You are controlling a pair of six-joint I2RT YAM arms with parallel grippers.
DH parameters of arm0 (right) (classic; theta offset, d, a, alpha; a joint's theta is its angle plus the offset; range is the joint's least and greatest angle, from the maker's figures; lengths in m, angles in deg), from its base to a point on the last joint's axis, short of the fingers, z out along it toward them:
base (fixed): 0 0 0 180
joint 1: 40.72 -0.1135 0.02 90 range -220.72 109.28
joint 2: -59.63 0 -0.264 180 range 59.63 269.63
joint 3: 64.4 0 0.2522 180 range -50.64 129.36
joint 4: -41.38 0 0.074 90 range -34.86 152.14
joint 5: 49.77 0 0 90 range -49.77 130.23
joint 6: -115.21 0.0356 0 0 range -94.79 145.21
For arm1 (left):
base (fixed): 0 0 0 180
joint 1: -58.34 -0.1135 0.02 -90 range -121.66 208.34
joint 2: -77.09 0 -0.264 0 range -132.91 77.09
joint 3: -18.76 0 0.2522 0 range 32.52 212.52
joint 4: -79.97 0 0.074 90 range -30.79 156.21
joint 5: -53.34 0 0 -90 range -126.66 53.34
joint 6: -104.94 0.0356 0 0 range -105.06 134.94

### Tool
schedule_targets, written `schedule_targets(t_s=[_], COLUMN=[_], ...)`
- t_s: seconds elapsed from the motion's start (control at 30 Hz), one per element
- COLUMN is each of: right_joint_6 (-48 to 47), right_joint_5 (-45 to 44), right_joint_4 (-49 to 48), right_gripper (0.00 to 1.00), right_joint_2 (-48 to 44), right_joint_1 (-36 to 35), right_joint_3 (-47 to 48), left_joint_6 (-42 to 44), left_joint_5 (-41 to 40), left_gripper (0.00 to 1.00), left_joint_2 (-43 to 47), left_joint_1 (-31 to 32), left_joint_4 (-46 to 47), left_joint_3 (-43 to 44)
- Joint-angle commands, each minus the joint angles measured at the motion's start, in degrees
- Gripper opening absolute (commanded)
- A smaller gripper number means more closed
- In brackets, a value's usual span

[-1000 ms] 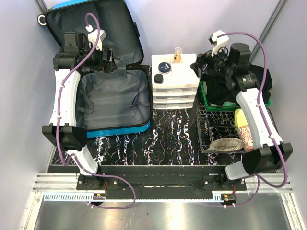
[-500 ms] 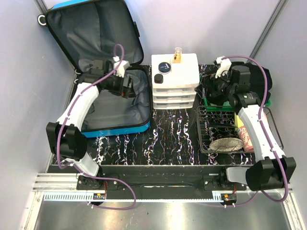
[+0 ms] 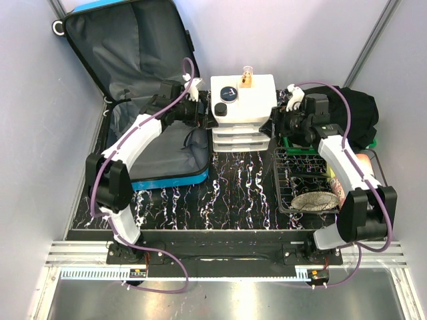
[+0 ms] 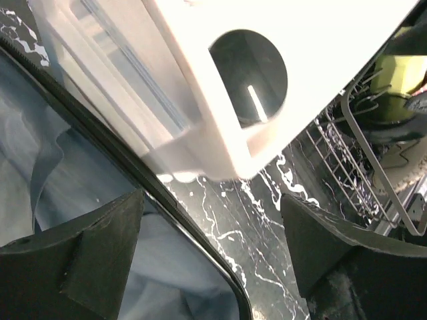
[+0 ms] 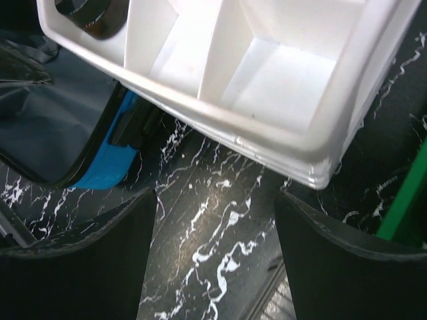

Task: Open, take out, and arrange the luggage

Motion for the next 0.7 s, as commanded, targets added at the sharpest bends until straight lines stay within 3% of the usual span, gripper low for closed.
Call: schedule_targets(t_s=[0.0, 0.47, 0.67], right_joint_6=[2.4, 0.5, 1.7], right_joint_5=[1.7, -7.4, -8.2], right_joint_4=[-9.6, -17.5, -22.0], right_gripper=[0.77, 0.64, 0.64], right_joint_2=[3.4, 17.8, 23.2], right_joint_1=[-0.8, 0.6, 1.9], right_joint_3=[0.9, 9.7, 13.3], left_joint_6=[-3.6, -0.6, 1.9], left_joint_5=[-0.7, -3.9, -7.9], left_gripper=[0.85, 0.83, 0.85], left_joint_2=[-4.1, -19.4, -26.2], left_joint_1=[0.0, -0.2, -0.2], left_joint_4=[6.2, 9.7, 10.4], left_joint_3=[5.6, 21.7, 29.7])
